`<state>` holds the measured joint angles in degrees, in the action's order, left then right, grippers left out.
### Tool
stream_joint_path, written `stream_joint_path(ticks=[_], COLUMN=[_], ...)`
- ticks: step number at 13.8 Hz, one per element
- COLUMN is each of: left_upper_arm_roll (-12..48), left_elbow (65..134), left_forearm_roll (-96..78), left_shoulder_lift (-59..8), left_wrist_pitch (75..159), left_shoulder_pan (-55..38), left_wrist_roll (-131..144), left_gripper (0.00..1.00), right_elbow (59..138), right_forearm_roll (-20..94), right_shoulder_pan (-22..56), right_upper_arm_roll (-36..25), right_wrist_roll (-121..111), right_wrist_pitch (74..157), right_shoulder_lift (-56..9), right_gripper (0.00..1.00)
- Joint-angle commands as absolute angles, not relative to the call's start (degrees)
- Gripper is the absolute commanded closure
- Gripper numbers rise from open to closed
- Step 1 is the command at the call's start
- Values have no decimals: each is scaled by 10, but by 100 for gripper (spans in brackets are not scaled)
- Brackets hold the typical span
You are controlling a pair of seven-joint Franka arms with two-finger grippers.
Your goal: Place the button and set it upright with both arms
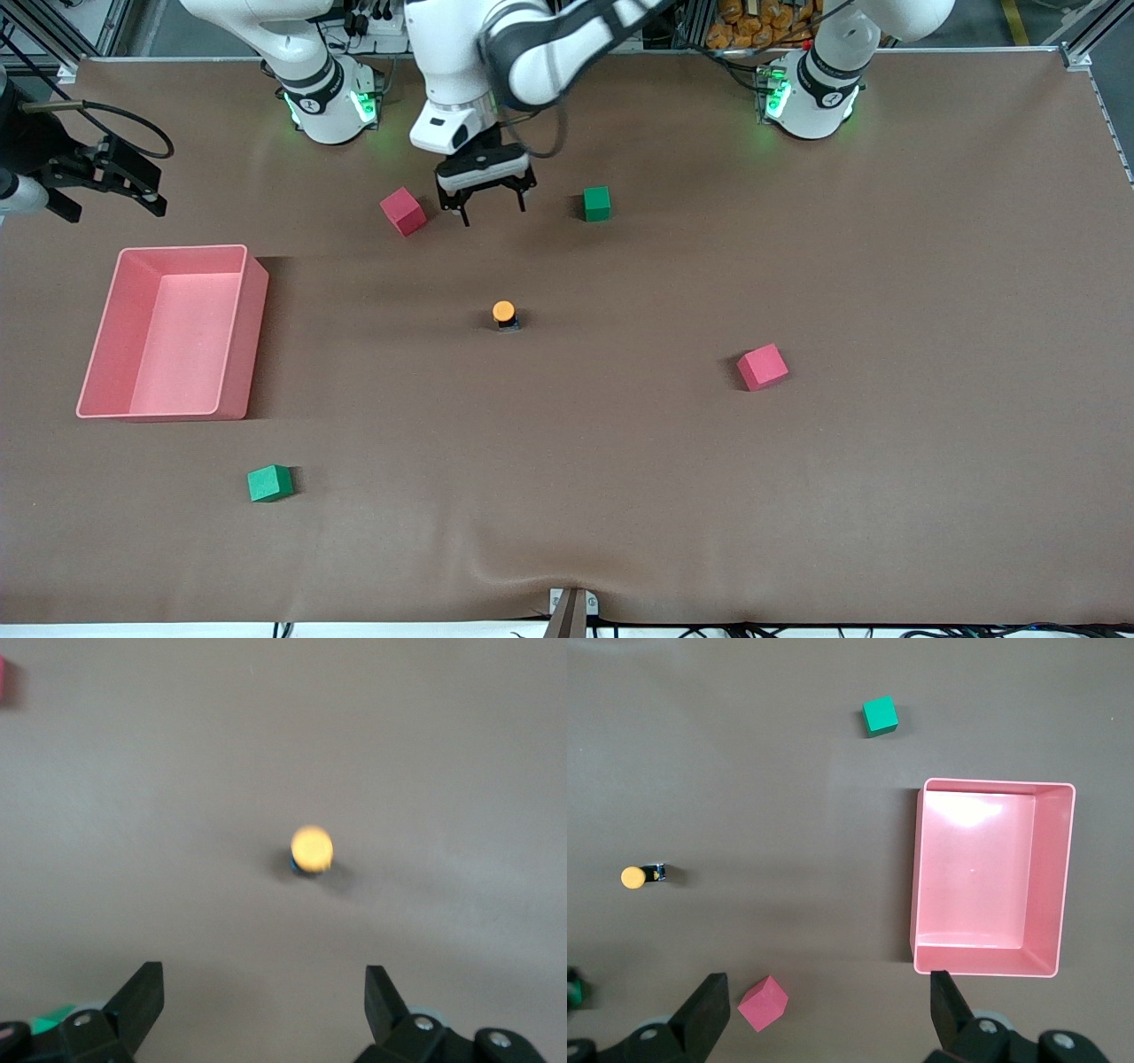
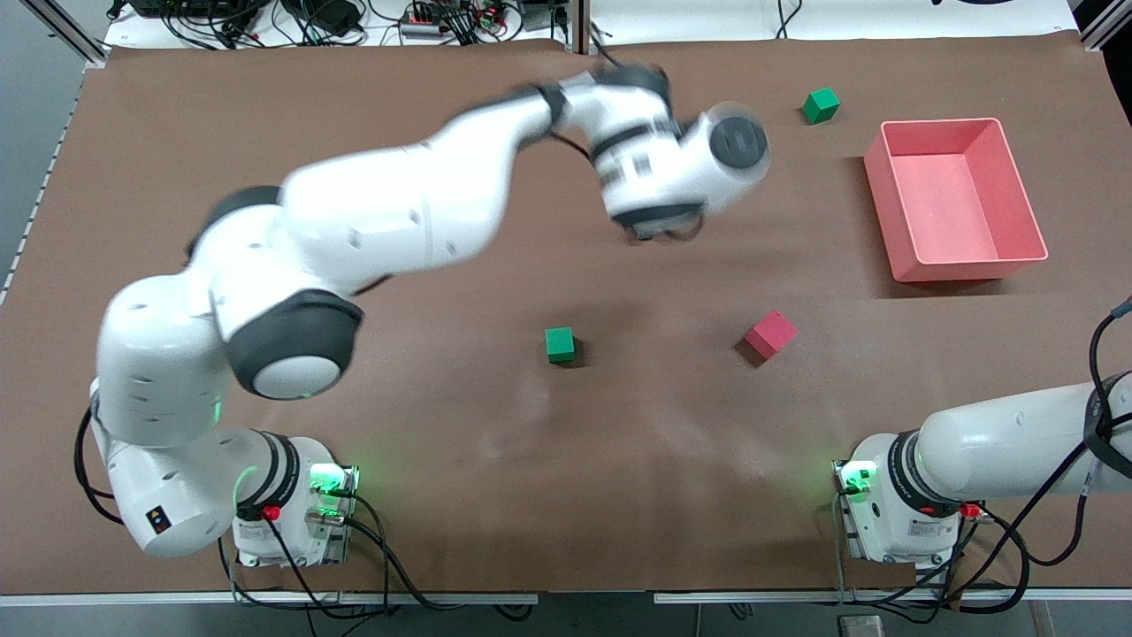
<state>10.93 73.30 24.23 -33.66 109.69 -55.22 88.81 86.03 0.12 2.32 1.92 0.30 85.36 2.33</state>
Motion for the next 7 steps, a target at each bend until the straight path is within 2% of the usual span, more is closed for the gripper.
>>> stream_joint_path(ticks=[1, 7], left_upper_arm_roll=[114, 114], left_elbow=[755, 755], left_forearm_roll=[192, 70], left_shoulder_lift=[-266, -176], left_wrist_pitch=[1048, 986], left_shoulder_pan=[-484, -282], left_wrist_roll=[784, 495], left_gripper=[0, 0], right_elbow=[848, 848], right_forearm_roll=[2, 2], right_shoulder_pan=[18, 18], right_upper_arm_roll=[23, 23], right_wrist_roll=[0, 0], right_wrist_pitch=[846, 846], right_shoulder_lift=[17, 17], right_gripper=[0, 0])
